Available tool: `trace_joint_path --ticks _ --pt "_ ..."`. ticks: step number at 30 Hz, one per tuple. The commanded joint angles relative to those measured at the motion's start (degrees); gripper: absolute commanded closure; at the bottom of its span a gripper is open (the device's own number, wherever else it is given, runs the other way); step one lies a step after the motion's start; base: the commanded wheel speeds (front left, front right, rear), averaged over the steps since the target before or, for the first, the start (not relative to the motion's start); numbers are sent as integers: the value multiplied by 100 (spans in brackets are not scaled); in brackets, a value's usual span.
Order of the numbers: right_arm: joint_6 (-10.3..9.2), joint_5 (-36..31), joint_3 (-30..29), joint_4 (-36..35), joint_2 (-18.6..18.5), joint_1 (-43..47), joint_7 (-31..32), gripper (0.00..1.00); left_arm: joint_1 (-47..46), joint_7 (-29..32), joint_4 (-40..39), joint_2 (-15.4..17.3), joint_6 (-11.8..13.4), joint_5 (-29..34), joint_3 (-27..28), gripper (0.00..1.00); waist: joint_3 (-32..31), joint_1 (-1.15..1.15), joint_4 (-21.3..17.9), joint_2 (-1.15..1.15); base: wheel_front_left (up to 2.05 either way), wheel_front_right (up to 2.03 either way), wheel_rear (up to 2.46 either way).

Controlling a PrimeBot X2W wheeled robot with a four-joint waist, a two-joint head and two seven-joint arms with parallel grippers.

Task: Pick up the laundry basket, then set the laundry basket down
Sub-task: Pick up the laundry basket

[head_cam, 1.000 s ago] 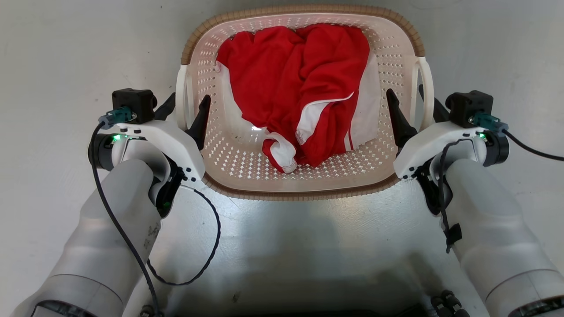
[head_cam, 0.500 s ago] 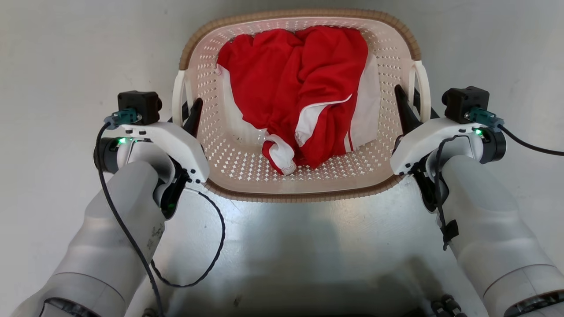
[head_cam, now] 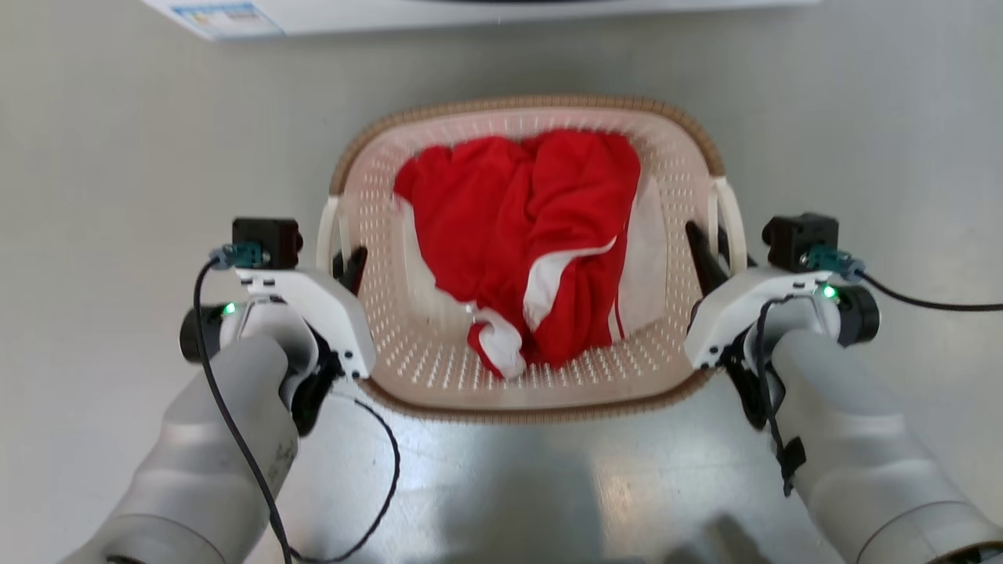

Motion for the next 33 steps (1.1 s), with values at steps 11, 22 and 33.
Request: trace_joint_path --ticks 11,22,33 --pt "42 921 1237 348 61 640 249 100 614 675 205 97 -43 -509 -339 100 -1586 0 -79 0 0 0 0" --pt "42 1636 1895 433 61 997 795 100 1047 1197 409 2 -43 -805 -606 100 -2678 0 -98 0 0 0 0" --pt "42 2114 2145 670 61 1074 1479 100 1243 1784 456 -17 -43 -998 -843 100 -3269 0 -108 0 0 0 0"
